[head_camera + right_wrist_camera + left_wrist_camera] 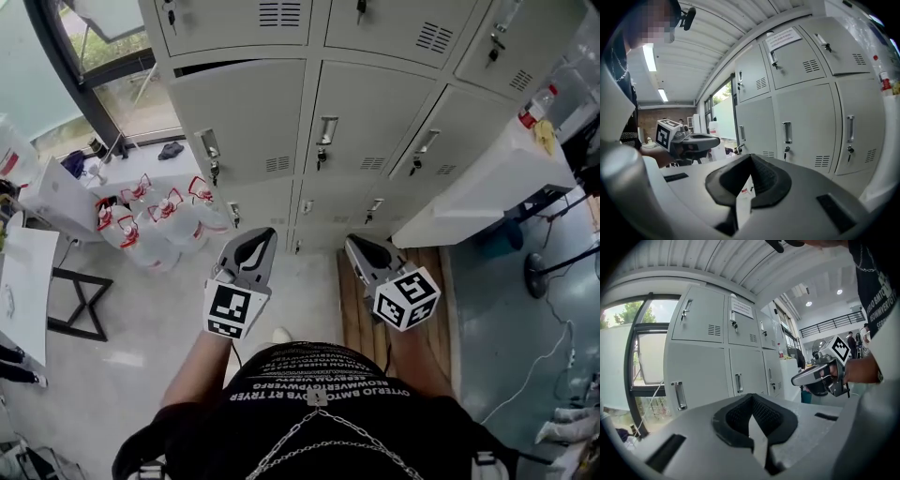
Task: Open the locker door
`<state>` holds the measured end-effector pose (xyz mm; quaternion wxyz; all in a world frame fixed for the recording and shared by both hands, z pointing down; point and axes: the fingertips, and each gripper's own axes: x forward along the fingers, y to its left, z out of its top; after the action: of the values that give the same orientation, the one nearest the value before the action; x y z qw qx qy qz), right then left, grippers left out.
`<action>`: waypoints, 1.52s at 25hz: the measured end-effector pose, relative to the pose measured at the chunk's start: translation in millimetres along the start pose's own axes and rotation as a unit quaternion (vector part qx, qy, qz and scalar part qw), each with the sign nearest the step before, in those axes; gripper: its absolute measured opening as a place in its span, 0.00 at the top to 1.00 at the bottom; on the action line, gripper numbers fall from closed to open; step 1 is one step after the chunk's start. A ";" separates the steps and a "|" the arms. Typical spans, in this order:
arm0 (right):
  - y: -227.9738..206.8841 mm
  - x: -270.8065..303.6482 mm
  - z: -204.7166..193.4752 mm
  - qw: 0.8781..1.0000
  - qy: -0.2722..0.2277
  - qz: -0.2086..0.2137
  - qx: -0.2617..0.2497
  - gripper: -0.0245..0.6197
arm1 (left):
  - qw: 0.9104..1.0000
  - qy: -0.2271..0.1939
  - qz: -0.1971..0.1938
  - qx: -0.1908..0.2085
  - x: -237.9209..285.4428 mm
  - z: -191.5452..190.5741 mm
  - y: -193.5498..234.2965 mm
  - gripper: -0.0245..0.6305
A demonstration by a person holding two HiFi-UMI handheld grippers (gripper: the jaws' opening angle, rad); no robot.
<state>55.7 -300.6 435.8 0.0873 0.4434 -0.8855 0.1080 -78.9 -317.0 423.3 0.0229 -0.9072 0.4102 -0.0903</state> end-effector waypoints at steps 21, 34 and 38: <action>-61.8 53.7 -0.2 1.000 0.009 -0.015 0.019 0.97 | 1.000 0.014 -0.016 0.000 61.5 -11.7 40.5 0.96; -121.7 153.0 54.9 0.999 -0.003 0.046 -0.027 0.97 | 0.999 0.028 0.041 -0.007 124.1 -11.4 91.9 0.96; -134.4 176.6 59.0 0.998 0.006 0.041 -0.055 0.97 | 0.998 0.033 0.046 -0.011 143.7 -11.9 99.4 0.96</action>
<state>55.8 -530.2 438.6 0.1122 0.4004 -0.9070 0.0657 -61.7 -490.1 444.2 0.0037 -0.8840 0.4532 -0.1147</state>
